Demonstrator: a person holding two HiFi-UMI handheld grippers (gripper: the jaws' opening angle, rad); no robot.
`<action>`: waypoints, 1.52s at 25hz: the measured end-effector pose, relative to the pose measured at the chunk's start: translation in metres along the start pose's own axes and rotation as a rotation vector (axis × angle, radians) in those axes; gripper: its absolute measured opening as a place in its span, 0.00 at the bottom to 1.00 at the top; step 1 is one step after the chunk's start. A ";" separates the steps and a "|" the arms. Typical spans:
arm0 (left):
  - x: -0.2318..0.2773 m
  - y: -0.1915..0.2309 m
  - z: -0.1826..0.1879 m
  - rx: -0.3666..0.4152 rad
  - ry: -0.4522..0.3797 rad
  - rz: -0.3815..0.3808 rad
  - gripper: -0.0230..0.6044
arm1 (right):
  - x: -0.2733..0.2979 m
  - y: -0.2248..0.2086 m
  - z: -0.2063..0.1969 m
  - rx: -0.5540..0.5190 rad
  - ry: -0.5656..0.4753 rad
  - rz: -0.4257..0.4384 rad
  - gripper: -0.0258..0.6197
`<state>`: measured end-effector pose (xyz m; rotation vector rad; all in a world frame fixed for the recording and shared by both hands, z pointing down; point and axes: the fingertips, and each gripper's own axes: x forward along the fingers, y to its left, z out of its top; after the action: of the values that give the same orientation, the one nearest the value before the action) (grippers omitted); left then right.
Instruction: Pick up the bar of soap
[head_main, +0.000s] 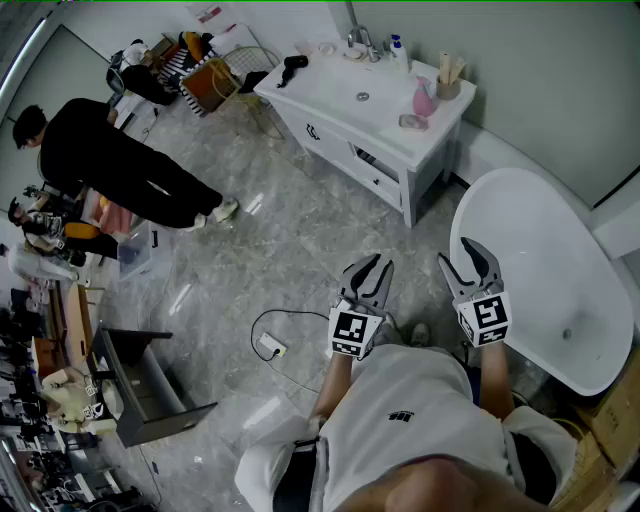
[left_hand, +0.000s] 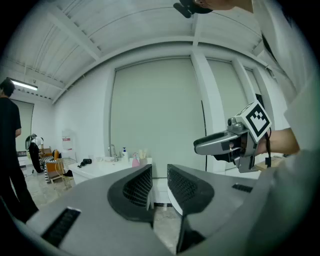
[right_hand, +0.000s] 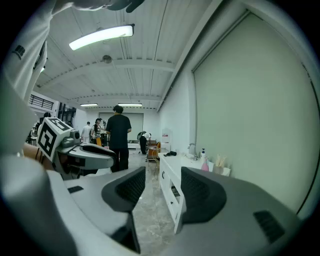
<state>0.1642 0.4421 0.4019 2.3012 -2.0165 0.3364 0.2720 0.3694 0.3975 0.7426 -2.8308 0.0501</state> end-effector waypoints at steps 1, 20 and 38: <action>-0.001 -0.004 0.000 -0.001 0.000 0.000 0.21 | -0.003 0.000 -0.001 0.013 -0.009 0.003 0.38; 0.027 0.026 0.002 -0.012 -0.015 0.035 0.21 | 0.042 0.000 0.000 0.055 0.000 0.085 0.38; 0.100 0.112 0.008 0.004 -0.035 -0.006 0.21 | 0.147 -0.023 0.017 0.068 0.017 0.078 0.38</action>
<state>0.0665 0.3276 0.4040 2.3314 -2.0265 0.3027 0.1556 0.2770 0.4123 0.6416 -2.8534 0.1649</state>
